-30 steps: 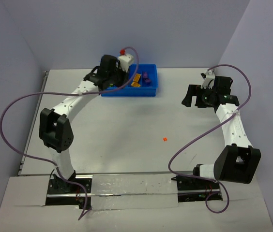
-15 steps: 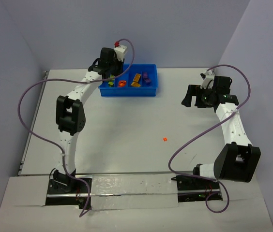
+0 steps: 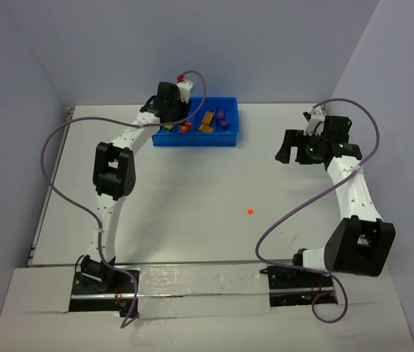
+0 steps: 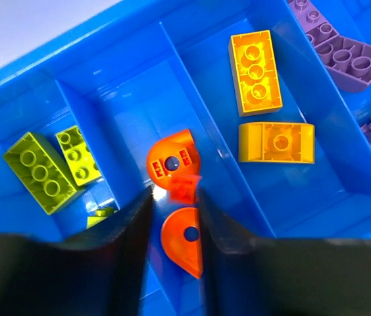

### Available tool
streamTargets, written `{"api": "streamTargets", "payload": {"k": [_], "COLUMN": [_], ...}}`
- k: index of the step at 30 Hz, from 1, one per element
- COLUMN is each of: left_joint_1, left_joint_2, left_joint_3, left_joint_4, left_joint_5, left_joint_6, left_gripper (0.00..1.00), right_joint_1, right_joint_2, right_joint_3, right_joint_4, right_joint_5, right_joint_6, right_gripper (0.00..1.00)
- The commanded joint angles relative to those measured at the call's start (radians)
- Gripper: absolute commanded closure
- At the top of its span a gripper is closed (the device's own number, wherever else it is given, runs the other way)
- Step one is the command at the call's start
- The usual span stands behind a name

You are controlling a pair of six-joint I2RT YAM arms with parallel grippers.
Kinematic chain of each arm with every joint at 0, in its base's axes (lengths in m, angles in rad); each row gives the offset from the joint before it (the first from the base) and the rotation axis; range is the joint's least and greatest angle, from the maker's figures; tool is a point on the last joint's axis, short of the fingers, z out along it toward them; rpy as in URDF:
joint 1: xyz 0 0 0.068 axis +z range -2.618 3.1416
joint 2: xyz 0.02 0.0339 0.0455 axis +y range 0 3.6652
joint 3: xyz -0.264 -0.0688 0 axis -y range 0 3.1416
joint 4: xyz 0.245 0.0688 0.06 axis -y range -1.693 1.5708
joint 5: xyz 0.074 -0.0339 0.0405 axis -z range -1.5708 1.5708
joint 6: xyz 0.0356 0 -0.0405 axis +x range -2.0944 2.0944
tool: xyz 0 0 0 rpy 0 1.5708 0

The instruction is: Sort the legos into containers by color

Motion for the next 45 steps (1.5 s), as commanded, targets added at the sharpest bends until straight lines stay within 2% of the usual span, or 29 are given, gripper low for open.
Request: {"api": "streamTargets", "payload": {"k": [1,2,4,12,16,18,22,26,27,30,34,37,41,45], "left_joint_1": [0.004,0.004,0.004,0.007,0.014,0.026,0.039,0.042,0.042,0.047,0.080,0.127,0.151,0.153], "left_joint_2": [0.001,0.000,-0.011,-0.159,-0.293,-0.377,-0.520,-0.644,-0.682,-0.747,-0.813,-0.867,-0.913,-0.912], "left_joint_3": [0.072,0.076,0.091,0.057,-0.011,-0.090,-0.161,-0.284,-0.309,-0.353,-0.418,-0.463,-0.527,-0.528], "left_joint_4": [0.041,0.040,0.034,-0.004,-0.066,-0.086,-0.166,-0.166,-0.161,-0.161,-0.150,-0.139,-0.106,-0.091], "left_joint_5": [-0.004,-0.011,-0.015,0.056,0.163,0.294,0.464,0.559,0.552,0.456,0.354,0.340,0.350,0.340], "left_joint_6": [0.006,0.006,0.007,-0.039,-0.081,-0.071,-0.019,0.003,0.002,-0.022,-0.050,-0.071,-0.084,-0.084], "left_gripper": [0.48,0.42,0.39,0.36,0.35,0.31,0.27,0.26,0.26,0.26,0.26,0.26,0.26,0.26], "right_joint_1": [-0.001,0.004,0.008,0.052,0.127,0.215,0.275,0.306,0.353,0.467,0.549,0.560,0.573,0.577], "right_joint_2": [-0.012,-0.012,-0.011,-0.012,-0.037,-0.066,-0.107,-0.130,-0.104,0.008,0.110,0.101,0.076,0.160], "right_joint_3": [0.016,0.018,0.018,-0.013,-0.068,-0.129,-0.192,-0.235,-0.230,-0.168,-0.138,-0.206,-0.202,-0.166], "right_joint_4": [-0.014,-0.016,-0.022,-0.106,-0.221,-0.261,-0.327,-0.288,-0.272,-0.280,-0.224,-0.142,-0.097,-0.135], "right_joint_5": [-0.013,-0.016,-0.021,-0.063,-0.088,-0.095,-0.152,-0.215,-0.165,-0.037,0.019,0.025,0.167,0.212], "right_joint_6": [-0.020,-0.024,-0.029,-0.142,-0.352,-0.504,-0.761,-0.978,-0.995,-0.921,-0.557,-0.343,-0.213,-0.121], "right_gripper": [0.00,0.00,0.00,0.02,0.11,0.17,0.26,0.30,0.31,0.36,0.48,0.49,0.48,0.55]}}
